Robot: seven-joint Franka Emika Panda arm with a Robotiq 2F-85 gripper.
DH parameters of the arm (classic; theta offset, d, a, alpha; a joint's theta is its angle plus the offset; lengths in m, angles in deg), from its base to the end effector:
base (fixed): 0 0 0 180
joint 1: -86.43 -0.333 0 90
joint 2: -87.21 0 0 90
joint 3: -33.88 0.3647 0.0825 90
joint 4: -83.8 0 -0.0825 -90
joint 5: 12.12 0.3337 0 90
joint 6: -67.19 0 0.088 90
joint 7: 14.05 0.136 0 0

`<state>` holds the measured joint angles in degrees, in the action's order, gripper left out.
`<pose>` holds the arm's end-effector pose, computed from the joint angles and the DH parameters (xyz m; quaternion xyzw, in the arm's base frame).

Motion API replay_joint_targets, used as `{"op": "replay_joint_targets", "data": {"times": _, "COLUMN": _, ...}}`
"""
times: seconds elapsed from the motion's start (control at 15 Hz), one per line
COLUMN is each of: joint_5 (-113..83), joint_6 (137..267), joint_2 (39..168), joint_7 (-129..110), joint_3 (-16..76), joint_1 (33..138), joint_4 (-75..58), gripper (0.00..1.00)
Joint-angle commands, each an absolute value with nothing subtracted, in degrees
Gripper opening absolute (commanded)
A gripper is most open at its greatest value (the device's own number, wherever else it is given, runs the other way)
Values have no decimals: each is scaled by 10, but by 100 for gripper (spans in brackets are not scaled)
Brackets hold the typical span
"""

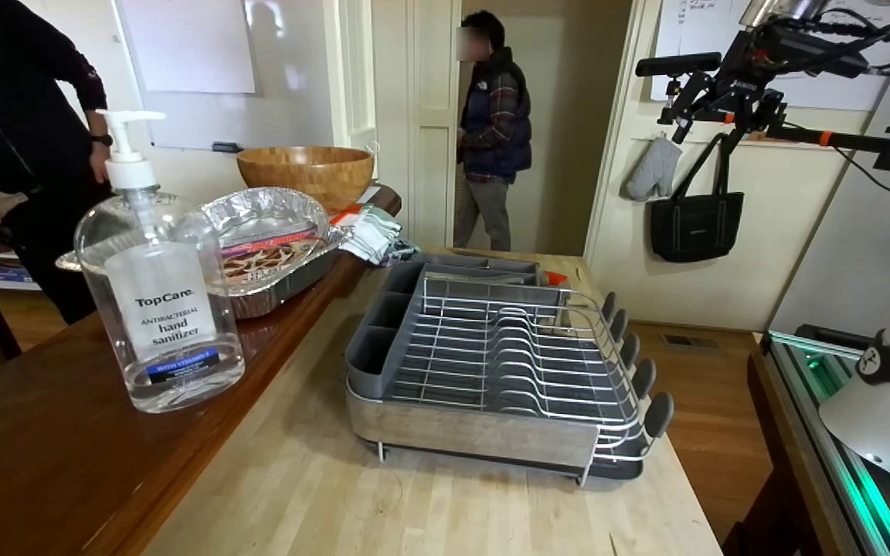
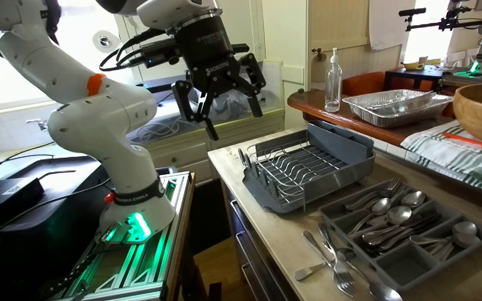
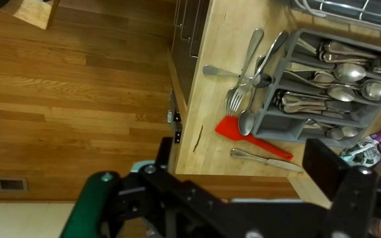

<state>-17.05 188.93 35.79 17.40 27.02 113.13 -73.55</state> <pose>0.1878 -0.1385 0.5039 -0.8529 0.5040 -0.1363 0.0075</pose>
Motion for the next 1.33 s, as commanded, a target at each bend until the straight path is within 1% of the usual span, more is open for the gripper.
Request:
{"op": "replay_joint_targets", "data": {"times": 0.0, "joint_5": -163, "joint_6": 1888, "joint_2": 360, "joint_7": 168, "joint_3": 278, "joint_1": 1140, "joint_4": -734, "gripper": 100}}
{"op": "replay_joint_targets", "data": {"times": 0.47, "joint_5": -164, "joint_6": 1888, "joint_2": 356, "joint_7": 168, "joint_3": 284, "joint_1": 1138, "joint_4": -734, "gripper": 100}}
{"op": "replay_joint_targets", "data": {"times": 0.93, "joint_5": -138, "joint_6": 1944, "joint_2": 492, "joint_7": 141, "joint_3": 221, "joint_1": 1138, "joint_4": -723, "gripper": 100}}
{"op": "replay_joint_targets", "data": {"times": 1.27, "joint_5": -105, "joint_6": 2012, "joint_2": 613, "joint_7": 61, "joint_3": 172, "joint_1": 1120, "joint_4": -703, "gripper": 100}}
